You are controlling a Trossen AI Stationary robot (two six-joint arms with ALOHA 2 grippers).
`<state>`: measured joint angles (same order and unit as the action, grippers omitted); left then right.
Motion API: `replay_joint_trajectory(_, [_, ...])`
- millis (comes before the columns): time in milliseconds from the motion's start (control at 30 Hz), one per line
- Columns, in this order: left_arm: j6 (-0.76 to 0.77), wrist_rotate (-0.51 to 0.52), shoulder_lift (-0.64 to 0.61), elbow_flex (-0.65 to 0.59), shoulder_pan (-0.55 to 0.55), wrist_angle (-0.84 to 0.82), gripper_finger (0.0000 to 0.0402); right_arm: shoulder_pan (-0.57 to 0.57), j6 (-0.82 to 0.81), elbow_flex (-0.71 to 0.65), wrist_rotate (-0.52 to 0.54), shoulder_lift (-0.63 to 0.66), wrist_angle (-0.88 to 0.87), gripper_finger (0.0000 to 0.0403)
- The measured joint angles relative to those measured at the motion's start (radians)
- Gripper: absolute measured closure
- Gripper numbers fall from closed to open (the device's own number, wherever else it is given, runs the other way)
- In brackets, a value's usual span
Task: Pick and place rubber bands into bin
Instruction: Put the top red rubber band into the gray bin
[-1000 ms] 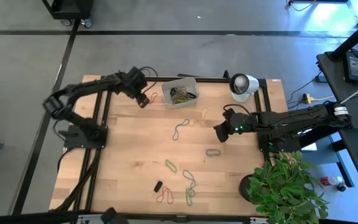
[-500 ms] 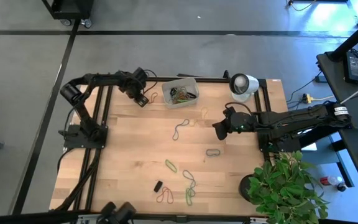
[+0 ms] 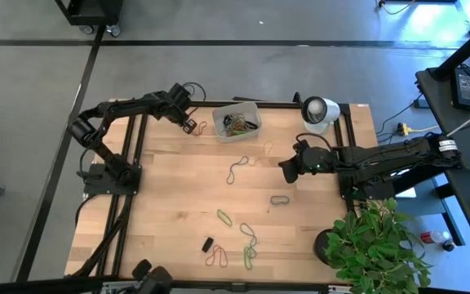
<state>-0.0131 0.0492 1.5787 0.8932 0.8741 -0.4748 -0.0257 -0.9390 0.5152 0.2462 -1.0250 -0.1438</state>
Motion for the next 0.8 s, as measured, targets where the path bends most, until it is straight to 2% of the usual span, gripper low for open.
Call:
replay_joint_trajectory(233, [0.016,0.006,0.096,0.0,-0.001,0.041,0.0282,0.0,-0.007,0.0,0.0,0.0,0.018,0.0398])
replay_joint_trajectory(367, [0.025,0.029,0.184,0.008,-0.002,0.052,0.0258,0.0,-0.01,0.0,0.0,0.0,0.023,0.0398])
replay_joint_trajectory(467, [0.012,0.0,0.21,0.014,-0.004,0.036,0.0282,0.0,-0.024,0.0,-0.001,-0.001,0.022,0.0398])
replay_joint_trajectory(600, [0.006,-0.004,0.204,0.014,-0.011,0.025,0.0376,0.0,-0.023,0.0,0.0,-0.001,0.022,0.0398])
replay_joint_trajectory(667, [0.002,-0.012,0.184,0.007,-0.01,0.022,0.0393,0.0,-0.013,0.0,0.0,-0.001,0.022,0.0398])
replay_joint_trajectory(800, [0.034,-0.025,0.109,-0.006,-0.011,-0.075,0.0398,0.0,0.002,0.0,-0.001,-0.001,0.021,0.0398])
